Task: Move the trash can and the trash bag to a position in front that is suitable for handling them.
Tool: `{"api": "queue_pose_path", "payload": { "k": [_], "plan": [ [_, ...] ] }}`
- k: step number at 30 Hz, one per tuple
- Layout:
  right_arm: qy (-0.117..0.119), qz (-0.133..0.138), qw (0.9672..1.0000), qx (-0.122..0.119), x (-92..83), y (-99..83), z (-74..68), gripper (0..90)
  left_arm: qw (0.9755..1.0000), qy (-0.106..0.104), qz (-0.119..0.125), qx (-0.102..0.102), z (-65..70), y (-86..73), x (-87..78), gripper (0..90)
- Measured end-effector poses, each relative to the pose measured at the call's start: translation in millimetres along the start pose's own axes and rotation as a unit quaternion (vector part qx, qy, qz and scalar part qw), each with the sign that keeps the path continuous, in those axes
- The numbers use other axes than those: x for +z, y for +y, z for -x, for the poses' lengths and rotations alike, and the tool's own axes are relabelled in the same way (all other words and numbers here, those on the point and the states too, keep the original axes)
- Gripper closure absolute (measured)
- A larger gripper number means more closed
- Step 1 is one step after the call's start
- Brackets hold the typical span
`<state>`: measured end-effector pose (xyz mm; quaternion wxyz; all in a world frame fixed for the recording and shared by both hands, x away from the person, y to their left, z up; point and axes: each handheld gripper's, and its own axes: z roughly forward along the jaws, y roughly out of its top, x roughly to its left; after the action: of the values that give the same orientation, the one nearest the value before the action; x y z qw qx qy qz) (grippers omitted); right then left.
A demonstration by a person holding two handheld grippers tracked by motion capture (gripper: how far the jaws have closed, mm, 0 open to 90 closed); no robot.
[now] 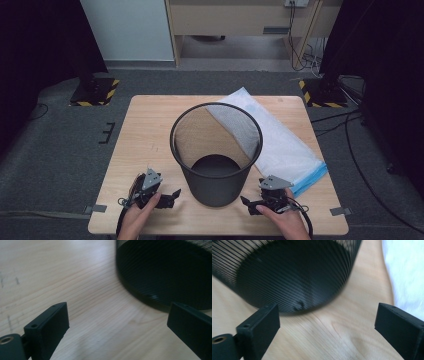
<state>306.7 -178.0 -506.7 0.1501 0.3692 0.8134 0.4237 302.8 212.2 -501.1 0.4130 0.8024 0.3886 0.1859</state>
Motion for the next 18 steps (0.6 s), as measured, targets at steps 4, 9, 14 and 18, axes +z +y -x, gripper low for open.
{"api": "queue_pose_path", "payload": {
  "k": [4, 9, 14, 18],
  "plan": [
    [0.022, 0.022, 0.9995, -0.007, -10.3, 6.6, -5.2, 6.2, 0.9994, -0.020, 0.026, 0.015, 17.0, 7.6, -9.2, 2.9],
    [0.056, 0.065, 0.9960, -0.023, -21.3, 28.3, -15.9, 4.5, 0.9962, -0.044, 0.071, 0.024, 40.6, 27.4, -18.1, 2.9],
    [0.067, 0.085, 0.9935, -0.036, -21.0, 42.3, -21.5, 2.3, 0.9939, -0.069, 0.084, 0.020, 47.5, 36.3, -11.9, 3.0],
    [0.062, 0.080, 0.9942, -0.037, -14.4, 49.9, -19.7, 0.9, 0.9944, -0.065, 0.080, 0.025, 48.5, 43.5, -4.0, 1.3]
  ]
}}
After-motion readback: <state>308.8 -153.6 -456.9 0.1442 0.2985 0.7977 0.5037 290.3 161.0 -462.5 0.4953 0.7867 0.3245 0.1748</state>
